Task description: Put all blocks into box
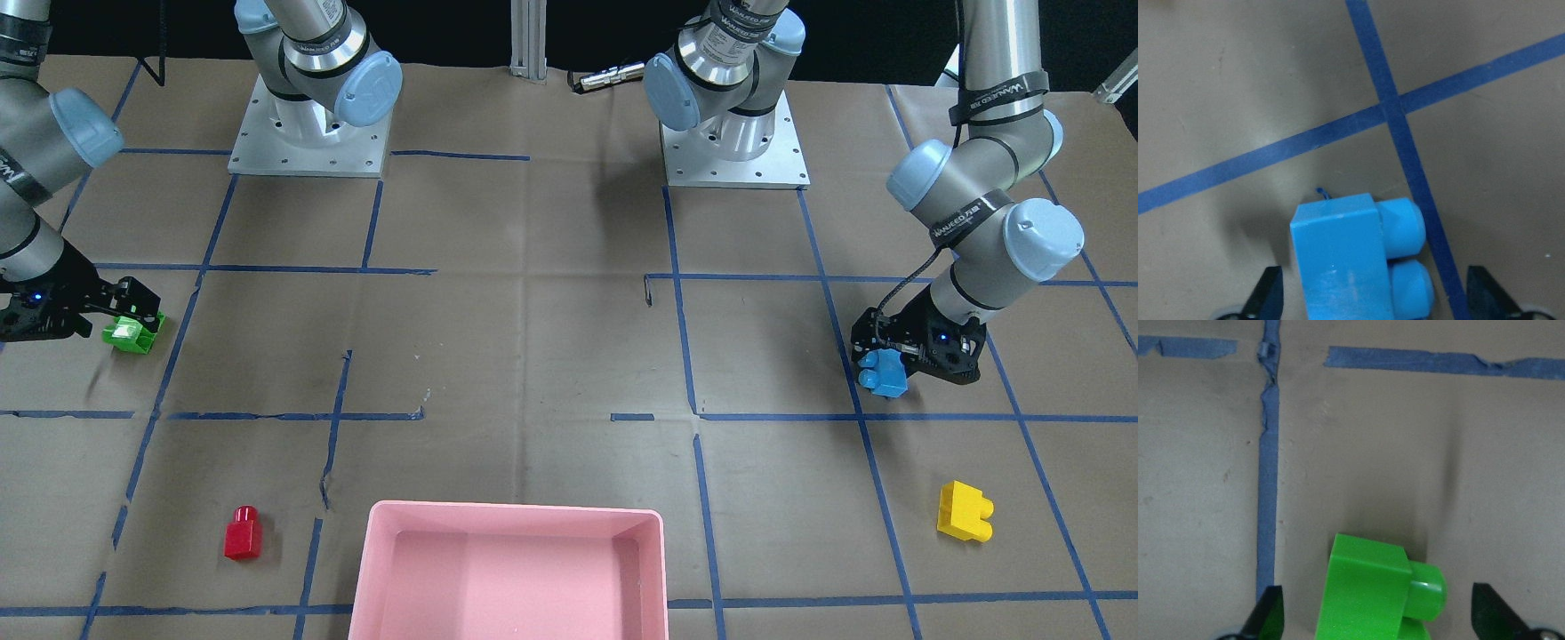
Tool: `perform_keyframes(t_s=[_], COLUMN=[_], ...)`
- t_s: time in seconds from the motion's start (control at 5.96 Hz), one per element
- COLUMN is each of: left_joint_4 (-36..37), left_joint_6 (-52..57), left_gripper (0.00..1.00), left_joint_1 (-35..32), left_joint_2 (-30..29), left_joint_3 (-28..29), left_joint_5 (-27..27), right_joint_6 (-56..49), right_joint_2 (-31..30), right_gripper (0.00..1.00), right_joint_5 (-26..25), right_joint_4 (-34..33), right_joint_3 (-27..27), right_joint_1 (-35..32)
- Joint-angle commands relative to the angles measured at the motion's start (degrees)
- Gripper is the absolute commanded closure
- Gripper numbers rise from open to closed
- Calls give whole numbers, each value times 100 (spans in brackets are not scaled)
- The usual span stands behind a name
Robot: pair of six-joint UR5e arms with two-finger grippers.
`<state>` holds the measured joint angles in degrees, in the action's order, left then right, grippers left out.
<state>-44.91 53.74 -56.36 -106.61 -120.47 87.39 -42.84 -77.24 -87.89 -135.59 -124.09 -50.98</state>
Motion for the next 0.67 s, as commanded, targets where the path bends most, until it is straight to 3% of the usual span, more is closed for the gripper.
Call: perform_keyframes(t_s=[0.0,0.17,0.5], left_joint_4=[0,0,-9], left_joint_6=[5,-12,-39], left_gripper=[62,76,94], left_joint_1=[2,2,11], left_joint_2=[0,9,122], left_joint_3=[41,50,189], left_joint_5=[24,24,42], right_joint_6=[12,12,12], right_joint_2=[25,25,25], right_gripper=[1,1,1], right_joint_5=[-62,-79,-88], right_joint_4=[-3,-11,-3], right_joint_3=[-18,-88,-150], right_joint_1=[0,18,18])
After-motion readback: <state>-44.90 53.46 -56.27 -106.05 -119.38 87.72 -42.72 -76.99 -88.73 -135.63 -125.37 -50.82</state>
